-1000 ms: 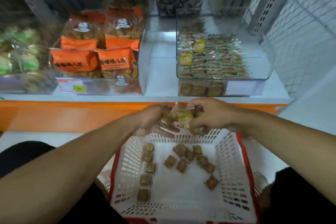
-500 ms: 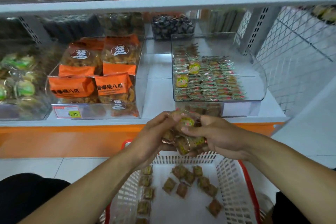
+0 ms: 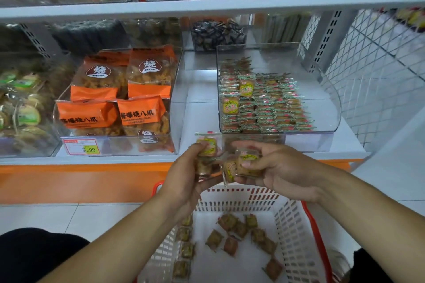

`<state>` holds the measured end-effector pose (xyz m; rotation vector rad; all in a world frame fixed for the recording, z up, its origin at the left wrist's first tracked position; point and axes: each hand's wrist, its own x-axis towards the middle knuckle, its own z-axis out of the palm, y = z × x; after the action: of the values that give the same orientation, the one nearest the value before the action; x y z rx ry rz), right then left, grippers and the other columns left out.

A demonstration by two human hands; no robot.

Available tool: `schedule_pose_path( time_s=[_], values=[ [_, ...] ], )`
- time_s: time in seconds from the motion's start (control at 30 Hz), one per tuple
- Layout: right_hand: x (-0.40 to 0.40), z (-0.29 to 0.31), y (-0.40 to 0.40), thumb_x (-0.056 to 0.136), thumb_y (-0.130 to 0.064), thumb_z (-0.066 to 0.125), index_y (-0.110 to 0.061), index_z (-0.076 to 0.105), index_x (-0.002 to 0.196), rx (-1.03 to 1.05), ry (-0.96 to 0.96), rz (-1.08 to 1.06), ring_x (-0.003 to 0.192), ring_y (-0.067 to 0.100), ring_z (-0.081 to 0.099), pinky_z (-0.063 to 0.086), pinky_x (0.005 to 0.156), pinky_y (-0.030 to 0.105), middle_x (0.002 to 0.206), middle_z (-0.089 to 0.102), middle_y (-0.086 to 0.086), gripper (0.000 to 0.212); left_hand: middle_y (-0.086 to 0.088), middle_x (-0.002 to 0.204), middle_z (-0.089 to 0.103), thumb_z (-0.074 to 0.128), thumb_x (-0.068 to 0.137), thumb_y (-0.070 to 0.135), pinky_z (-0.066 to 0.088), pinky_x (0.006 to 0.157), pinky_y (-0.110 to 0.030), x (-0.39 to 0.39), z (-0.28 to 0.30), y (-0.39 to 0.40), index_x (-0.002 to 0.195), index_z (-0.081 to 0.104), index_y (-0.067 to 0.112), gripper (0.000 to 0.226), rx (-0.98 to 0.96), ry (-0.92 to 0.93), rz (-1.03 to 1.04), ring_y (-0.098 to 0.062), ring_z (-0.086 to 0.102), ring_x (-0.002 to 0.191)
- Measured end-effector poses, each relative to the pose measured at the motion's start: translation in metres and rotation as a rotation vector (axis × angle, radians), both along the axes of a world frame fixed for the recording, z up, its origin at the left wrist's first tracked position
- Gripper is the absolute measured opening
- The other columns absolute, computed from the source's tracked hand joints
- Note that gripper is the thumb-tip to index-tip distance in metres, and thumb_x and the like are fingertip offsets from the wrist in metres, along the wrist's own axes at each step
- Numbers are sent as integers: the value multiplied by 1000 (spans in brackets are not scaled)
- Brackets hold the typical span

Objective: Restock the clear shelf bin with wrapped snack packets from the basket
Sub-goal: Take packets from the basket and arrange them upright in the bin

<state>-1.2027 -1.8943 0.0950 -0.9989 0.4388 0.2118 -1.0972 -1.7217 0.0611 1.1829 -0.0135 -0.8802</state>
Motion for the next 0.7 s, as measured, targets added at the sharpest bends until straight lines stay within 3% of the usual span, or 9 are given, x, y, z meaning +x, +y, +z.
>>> schedule_pose_path(
  time_s=[0.07, 0.2, 0.3, 0.37, 0.47, 0.57, 0.63, 0.7],
  values=[
    [0, 3, -1, 78, 6, 65, -12, 56, 134, 1, -42, -42, 103, 32, 69, 61, 78, 39, 121, 71, 17, 59, -13, 96, 78, 58, 99, 32, 62, 66, -36, 3, -1, 2, 79, 82, 17, 34, 12, 0, 44, -24, 76, 82],
    [1, 3, 1, 85, 4, 64, -14, 58, 132, -18, -102, -137, 109, 31, 71, 60, 79, 41, 124, 71, 10, 51, -20, 105, 75, 65, 95, 29, 62, 73, -44, 3, -4, 5, 102, 74, 7, 25, 79, -97, 52, -33, 74, 93],
    [0, 1, 3, 79, -4, 68, -10, 61, 131, 25, -109, -252, 111, 26, 70, 54, 95, 41, 122, 72, 11, 52, -19, 96, 74, 70, 91, 26, 62, 76, -49, -1, -4, 3, 92, 77, 11, 17, 85, -128, 52, -31, 72, 86],
    [-1, 0, 6, 78, -5, 69, -7, 64, 129, 84, -111, -304, 111, 25, 70, 56, 93, 36, 121, 72, 13, 51, -21, 96, 75, 71, 89, 26, 63, 75, -49, -4, -3, 1, 88, 77, 12, 15, 82, -127, 43, -30, 73, 83],
    [-2, 2, 9, 81, -4, 66, 0, 62, 127, 160, -131, -364, 110, 27, 71, 62, 85, 34, 120, 72, 17, 47, -25, 95, 74, 76, 80, 32, 62, 74, -48, -5, 3, 0, 91, 76, 9, 25, 73, -122, 26, -30, 74, 77],
    [-3, 7, 14, 82, -6, 65, 3, 63, 121, 206, -174, -400, 108, 28, 72, 62, 82, 32, 120, 71, 20, 40, -28, 89, 69, 75, 85, 27, 62, 74, -49, -6, 6, 1, 97, 71, 1, 28, 89, -156, 30, -30, 72, 74],
    [-4, 8, 14, 82, -5, 65, 0, 67, 117, 188, -197, -415, 109, 29, 71, 62, 82, 34, 121, 71, 20, 36, -21, 80, 56, 79, 80, 25, 62, 73, -49, -9, 6, 0, 99, 57, -11, 46, 94, -170, 20, -33, 70, 77],
    [-4, 7, 11, 78, -3, 70, -8, 66, 124, 103, -203, -419, 112, 31, 70, 60, 86, 38, 124, 70, 16, 47, -19, 78, 51, 82, 75, 27, 63, 72, -49, -13, 7, -1, 99, 52, -13, 55, 101, -171, -2, -34, 69, 80]
  ],
)
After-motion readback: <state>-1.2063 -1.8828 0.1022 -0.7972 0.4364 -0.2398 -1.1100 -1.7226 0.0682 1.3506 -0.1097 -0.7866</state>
